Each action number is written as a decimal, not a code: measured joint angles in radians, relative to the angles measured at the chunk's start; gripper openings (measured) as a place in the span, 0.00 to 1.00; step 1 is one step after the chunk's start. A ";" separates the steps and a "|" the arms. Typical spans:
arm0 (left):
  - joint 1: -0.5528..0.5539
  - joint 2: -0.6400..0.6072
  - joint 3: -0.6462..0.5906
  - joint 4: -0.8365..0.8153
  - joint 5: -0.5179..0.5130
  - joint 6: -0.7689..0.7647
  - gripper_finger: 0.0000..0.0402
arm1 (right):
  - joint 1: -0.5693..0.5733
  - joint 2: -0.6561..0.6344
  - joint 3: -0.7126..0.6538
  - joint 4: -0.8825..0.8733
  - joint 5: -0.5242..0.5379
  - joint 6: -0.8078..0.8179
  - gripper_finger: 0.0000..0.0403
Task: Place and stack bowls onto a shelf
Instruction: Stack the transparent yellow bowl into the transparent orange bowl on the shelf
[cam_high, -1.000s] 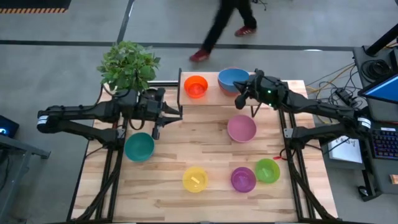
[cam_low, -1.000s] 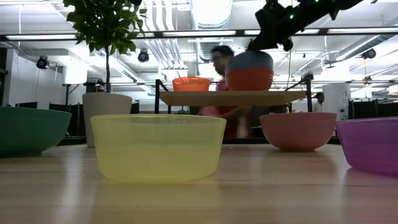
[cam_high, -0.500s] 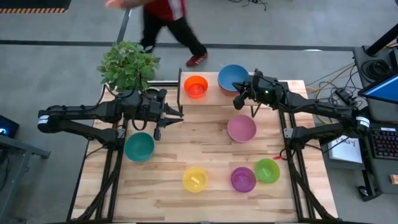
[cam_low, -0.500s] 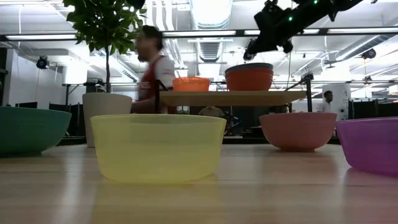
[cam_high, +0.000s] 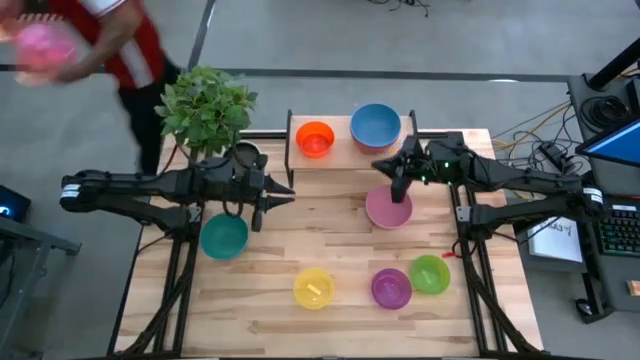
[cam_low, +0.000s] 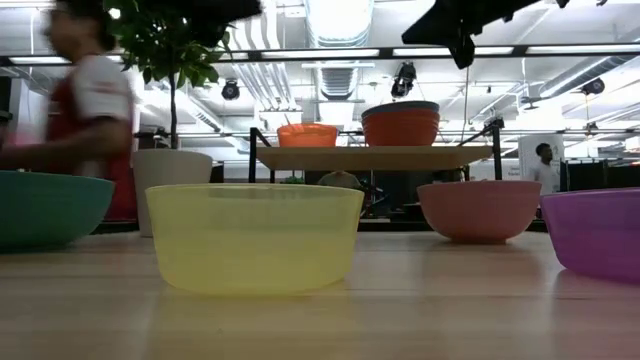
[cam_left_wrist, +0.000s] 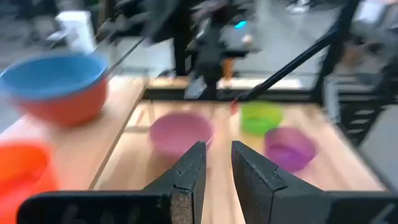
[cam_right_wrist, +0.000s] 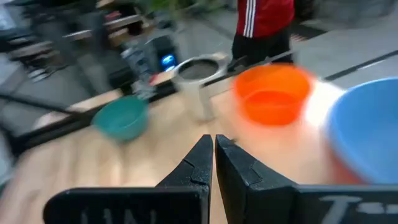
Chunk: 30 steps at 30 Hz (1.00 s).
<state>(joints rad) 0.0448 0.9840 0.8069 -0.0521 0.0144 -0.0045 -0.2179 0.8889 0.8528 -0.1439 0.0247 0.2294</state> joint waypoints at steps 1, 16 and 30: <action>0.000 -0.006 -0.010 -0.013 -0.010 -0.007 0.15 | 0.025 0.004 0.000 -0.004 0.000 0.020 0.02; -0.013 -0.089 -0.043 -0.203 0.019 -0.068 0.15 | 0.269 0.185 0.174 -0.420 0.001 0.251 0.02; -0.192 -0.021 -0.046 -0.072 -0.083 -0.252 0.15 | 0.488 0.568 0.475 -0.584 0.001 0.156 0.02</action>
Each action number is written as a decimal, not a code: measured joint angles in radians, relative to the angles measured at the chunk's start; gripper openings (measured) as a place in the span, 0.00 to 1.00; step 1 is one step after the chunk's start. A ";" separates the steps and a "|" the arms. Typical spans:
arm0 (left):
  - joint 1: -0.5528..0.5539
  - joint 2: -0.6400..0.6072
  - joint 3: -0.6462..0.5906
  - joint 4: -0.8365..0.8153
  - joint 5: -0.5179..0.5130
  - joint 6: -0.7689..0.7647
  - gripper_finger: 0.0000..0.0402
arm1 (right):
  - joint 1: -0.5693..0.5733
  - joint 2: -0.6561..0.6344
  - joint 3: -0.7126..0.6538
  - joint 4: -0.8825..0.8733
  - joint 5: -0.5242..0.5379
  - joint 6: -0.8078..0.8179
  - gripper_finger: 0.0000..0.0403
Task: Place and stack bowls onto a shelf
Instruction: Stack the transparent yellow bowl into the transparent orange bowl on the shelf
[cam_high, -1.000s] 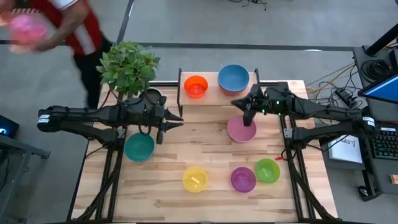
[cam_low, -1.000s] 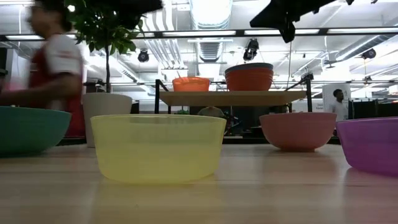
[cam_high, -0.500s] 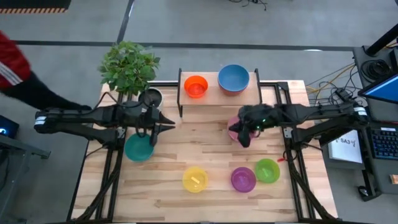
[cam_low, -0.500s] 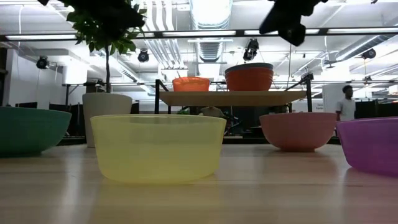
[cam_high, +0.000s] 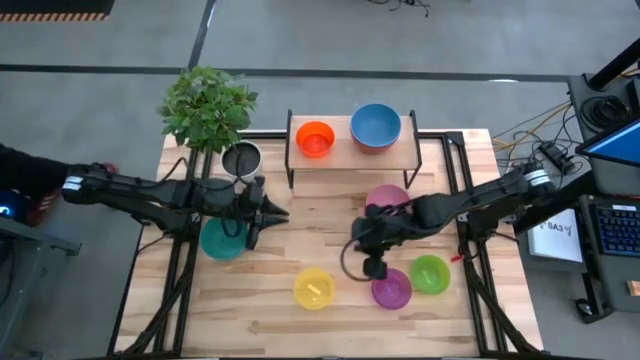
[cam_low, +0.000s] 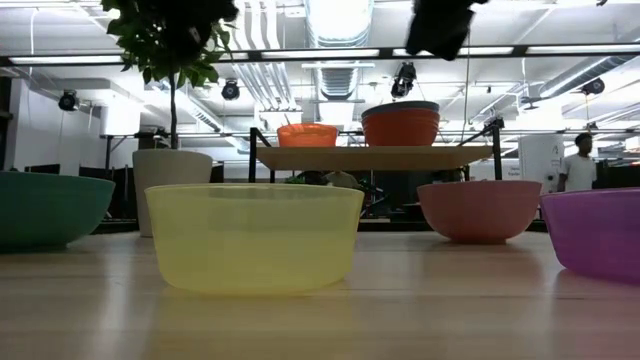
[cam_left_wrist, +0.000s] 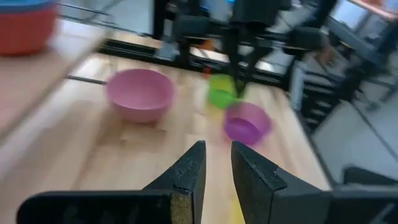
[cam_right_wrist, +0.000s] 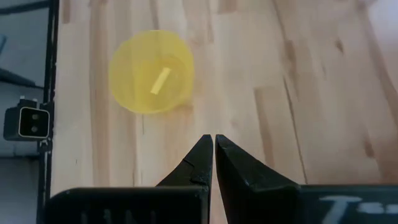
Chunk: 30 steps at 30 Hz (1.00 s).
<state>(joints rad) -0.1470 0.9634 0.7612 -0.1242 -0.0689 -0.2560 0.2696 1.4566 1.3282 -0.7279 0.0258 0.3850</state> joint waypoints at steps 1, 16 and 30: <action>-0.021 0.001 0.000 -0.003 0.003 -0.004 0.15 | 0.005 0.025 0.022 0.000 0.000 -0.011 0.02; -0.214 0.285 -0.005 0.057 0.001 -0.130 0.15 | 0.163 0.113 0.013 0.065 0.180 -0.077 0.02; -0.225 0.554 -0.004 0.189 -0.002 -0.151 0.49 | 0.236 -0.043 -0.327 0.517 0.213 -0.201 0.02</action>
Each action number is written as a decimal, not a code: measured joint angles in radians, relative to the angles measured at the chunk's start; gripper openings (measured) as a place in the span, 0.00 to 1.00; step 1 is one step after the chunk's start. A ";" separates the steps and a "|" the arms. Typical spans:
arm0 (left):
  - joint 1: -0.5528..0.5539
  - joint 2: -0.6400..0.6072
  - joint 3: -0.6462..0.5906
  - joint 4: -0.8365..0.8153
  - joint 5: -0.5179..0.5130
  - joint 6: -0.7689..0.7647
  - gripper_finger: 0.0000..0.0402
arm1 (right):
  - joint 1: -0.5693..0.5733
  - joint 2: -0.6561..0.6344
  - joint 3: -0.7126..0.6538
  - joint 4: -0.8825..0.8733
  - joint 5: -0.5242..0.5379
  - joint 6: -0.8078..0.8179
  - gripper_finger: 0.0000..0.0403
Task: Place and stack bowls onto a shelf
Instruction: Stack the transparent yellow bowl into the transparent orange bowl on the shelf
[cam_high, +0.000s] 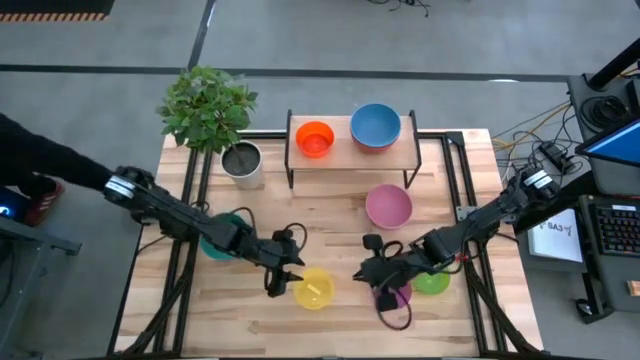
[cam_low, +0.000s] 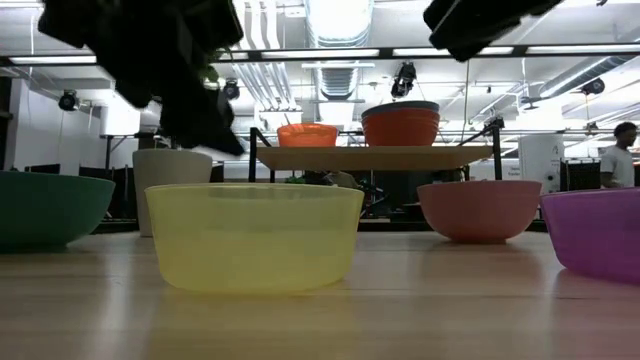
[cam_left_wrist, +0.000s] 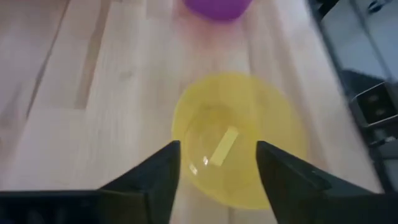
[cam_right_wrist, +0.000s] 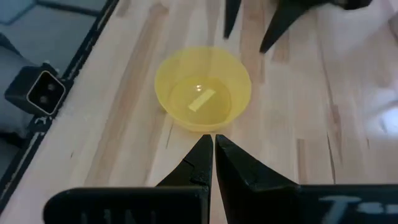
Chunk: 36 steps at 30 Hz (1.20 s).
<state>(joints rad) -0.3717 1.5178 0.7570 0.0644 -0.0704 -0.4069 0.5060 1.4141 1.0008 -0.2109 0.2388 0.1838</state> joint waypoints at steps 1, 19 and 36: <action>0.000 0.012 0.000 0.006 0.000 -0.008 0.52 | 0.000 -0.018 -0.032 0.048 0.003 -0.013 0.02; 0.021 0.203 0.100 -0.034 -0.040 -0.114 0.36 | 0.004 -0.227 -0.215 0.185 0.103 -0.029 0.02; 0.048 0.195 0.166 -0.118 -0.033 -0.141 0.00 | 0.004 -0.223 -0.214 0.165 0.103 -0.020 0.02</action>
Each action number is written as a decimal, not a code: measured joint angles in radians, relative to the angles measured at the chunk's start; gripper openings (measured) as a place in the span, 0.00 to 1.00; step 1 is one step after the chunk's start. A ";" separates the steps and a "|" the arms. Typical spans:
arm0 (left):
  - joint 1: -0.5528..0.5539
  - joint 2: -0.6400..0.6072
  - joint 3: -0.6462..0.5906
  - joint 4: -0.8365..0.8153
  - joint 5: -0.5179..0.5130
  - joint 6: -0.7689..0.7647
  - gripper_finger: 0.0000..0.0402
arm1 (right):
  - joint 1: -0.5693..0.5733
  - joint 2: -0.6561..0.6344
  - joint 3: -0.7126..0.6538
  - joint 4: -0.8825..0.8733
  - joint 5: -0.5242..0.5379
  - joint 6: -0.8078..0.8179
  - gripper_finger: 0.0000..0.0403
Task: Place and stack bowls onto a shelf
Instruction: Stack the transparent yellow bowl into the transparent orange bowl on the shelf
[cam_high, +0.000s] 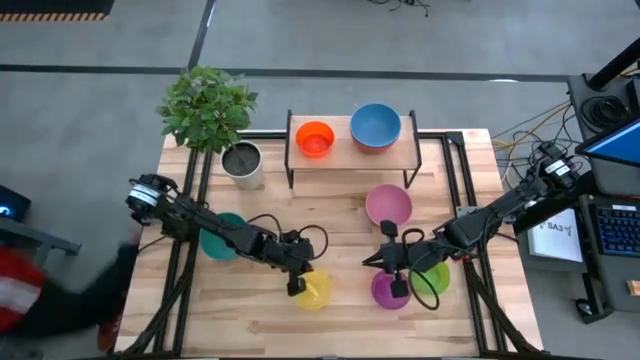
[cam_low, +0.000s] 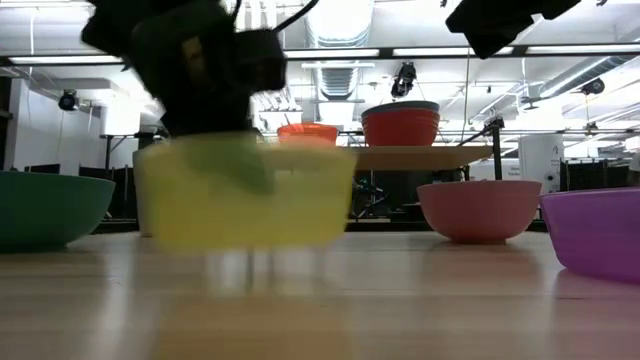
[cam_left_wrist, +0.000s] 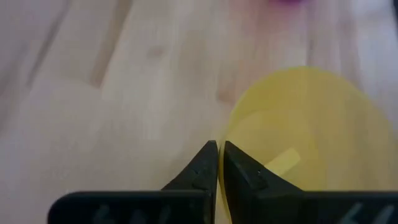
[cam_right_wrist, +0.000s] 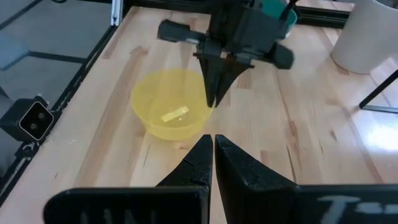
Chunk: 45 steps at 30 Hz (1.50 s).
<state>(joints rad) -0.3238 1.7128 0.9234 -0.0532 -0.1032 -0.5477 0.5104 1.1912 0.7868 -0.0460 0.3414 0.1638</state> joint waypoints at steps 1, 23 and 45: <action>0.007 -0.008 0.016 -0.017 0.000 0.012 0.00 | 0.000 0.000 0.000 -0.001 0.000 0.000 0.02; 0.483 -0.242 0.469 -0.540 -0.142 0.402 0.00 | 0.000 0.000 0.000 -0.014 -0.001 0.022 0.02; 0.879 -0.212 0.505 -0.472 -0.017 0.464 0.00 | 0.000 0.000 0.000 -0.033 -0.001 0.047 0.02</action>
<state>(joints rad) 0.5555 1.5005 1.4284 -0.5249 -0.1204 -0.0840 0.5102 1.1912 0.7868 -0.0792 0.3409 0.2105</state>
